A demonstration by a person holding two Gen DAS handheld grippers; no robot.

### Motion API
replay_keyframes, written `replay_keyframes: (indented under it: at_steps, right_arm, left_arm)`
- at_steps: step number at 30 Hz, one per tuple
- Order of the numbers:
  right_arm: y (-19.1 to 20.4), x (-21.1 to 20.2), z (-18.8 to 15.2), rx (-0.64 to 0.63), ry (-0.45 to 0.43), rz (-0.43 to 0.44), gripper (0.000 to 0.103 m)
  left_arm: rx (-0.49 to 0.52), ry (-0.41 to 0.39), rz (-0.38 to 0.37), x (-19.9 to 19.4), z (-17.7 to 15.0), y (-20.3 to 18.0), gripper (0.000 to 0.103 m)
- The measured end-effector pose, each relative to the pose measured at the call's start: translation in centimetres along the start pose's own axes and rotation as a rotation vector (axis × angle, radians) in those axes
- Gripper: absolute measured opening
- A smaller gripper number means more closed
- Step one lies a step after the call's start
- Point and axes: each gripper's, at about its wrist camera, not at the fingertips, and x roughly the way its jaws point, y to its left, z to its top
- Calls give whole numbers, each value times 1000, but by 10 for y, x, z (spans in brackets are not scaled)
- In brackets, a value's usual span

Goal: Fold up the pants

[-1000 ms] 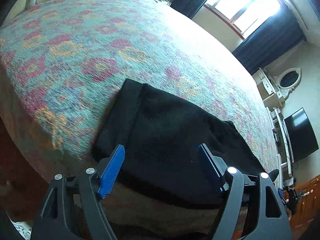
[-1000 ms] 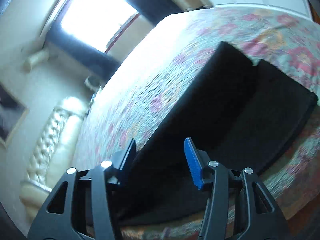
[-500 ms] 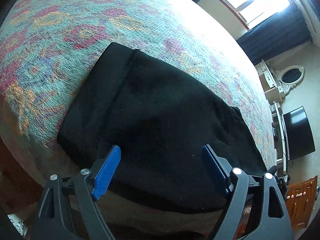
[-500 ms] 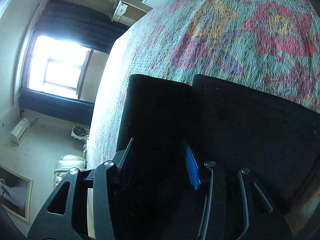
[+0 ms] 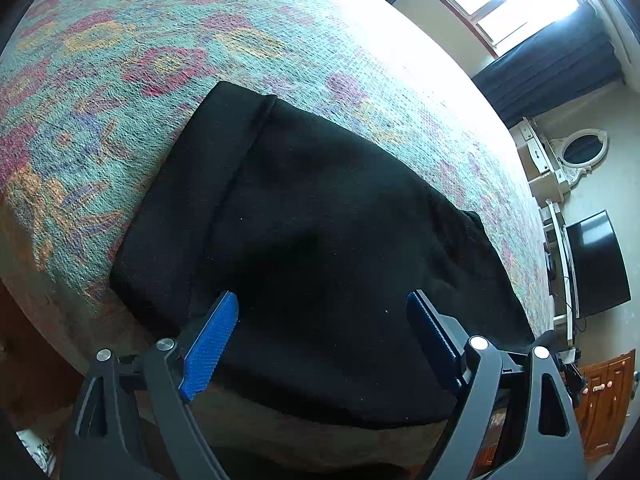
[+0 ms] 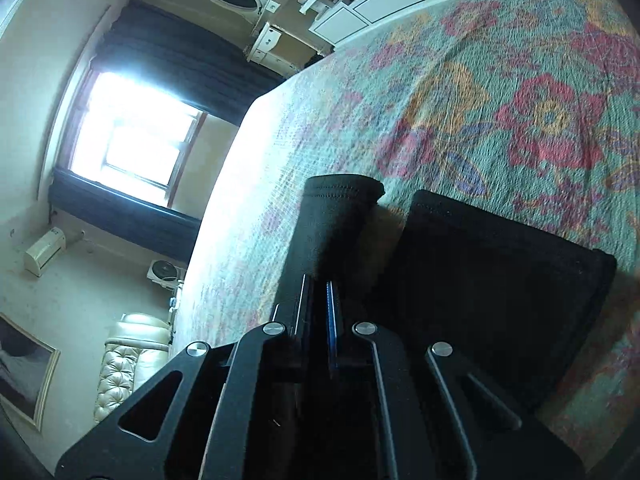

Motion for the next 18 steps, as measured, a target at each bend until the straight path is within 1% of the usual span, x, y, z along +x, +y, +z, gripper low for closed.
replay_keyframes:
  at_steps: [2,5,6,8,10,13,16,18]
  right_arm:
    - [6,-21,-1,3,-36,19,5]
    - [-11,-48,-10,25,-77,-24,5]
    - [-22,-51,-14,47,-78,-44,5]
    - [-46,-48,-23,75,-49,-111,5]
    - [-70,-42,-31,129,-28,-132,5]
    - [-87,-34,-33,178,-23,-71,5]
    - [-88,-28,-26,170,-35,-37,15]
    - [-88,-26,-19,167,-58,-17,17]
  left_arm:
    - [-4,1,-2,0,0,0,85]
    - [-9,3,0,0,1,0,85]
    - [-8,3,1,1,2,-2,85]
    - [-1,7,6,2,2,-4,85]
    - [0,9,6,2,2,-4,85]
    - [-3,9,3,4,2,-5,85]
    - [4,7,10,6,2,-9,85]
    - [20,7,20,8,0,-13,85]
